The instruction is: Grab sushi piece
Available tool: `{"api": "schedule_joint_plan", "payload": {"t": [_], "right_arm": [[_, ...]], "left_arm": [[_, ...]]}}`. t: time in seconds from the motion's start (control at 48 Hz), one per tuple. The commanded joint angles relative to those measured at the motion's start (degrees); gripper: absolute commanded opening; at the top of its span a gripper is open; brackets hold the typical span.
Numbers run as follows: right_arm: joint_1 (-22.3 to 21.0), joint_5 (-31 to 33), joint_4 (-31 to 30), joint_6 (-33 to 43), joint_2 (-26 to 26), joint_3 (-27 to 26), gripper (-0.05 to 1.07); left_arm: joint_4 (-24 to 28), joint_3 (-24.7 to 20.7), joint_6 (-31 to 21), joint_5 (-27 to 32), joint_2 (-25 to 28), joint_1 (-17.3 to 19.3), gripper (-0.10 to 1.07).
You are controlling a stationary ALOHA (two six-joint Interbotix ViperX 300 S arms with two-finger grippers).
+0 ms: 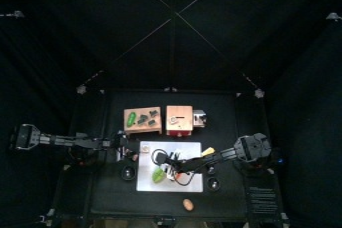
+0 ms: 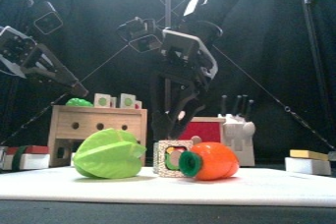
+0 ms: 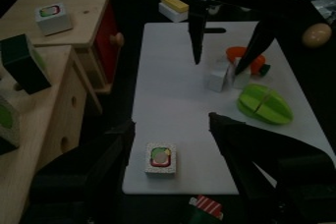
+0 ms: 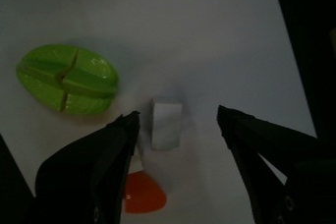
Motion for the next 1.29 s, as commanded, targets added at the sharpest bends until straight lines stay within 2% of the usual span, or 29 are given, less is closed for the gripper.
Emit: {"api": "schedule_joint_plan", "payload": {"t": [0.0, 0.688, 0.792, 0.896, 1.0, 1.146, 1.271], "right_arm": [[-0.44, -1.41, 0.18, 0.09, -1.14, -0.7, 0.95], [-0.44, -1.93, 1.49, 0.09, 0.0, 1.32, 0.94], [-0.7, -1.93, 1.58, 0.09, 0.18, 1.67, 0.87], [-0.79, -1.93, 1.58, 0.09, 0.09, 1.85, 0.7], [-0.97, -1.23, 1.23, 0.0, -0.7, 1.41, 0.58], [-0.97, 0.09, 0.7, 0.0, -3.87, 1.32, 0.58], [-0.97, 0.09, 0.53, 0.0, -3.6, 1.41, 0.58]], "left_arm": [[0.0, -0.97, 0.0, -0.18, 0.0, 0.0, 0.95], [-0.09, -0.88, 0.0, -0.09, 0.0, 0.0, 0.95], [0.0, -0.79, 0.0, -0.09, 0.0, 0.0, 0.95], [0.0, -0.79, 0.09, -0.09, 0.0, 0.0, 0.95], [0.0, -0.79, 0.09, -0.09, 0.0, 0.0, 0.95], [0.0, -0.79, 0.09, -0.09, 0.0, 0.0, 0.95], [0.0, -0.79, 0.0, -0.09, 0.0, 0.0, 0.95]]}}
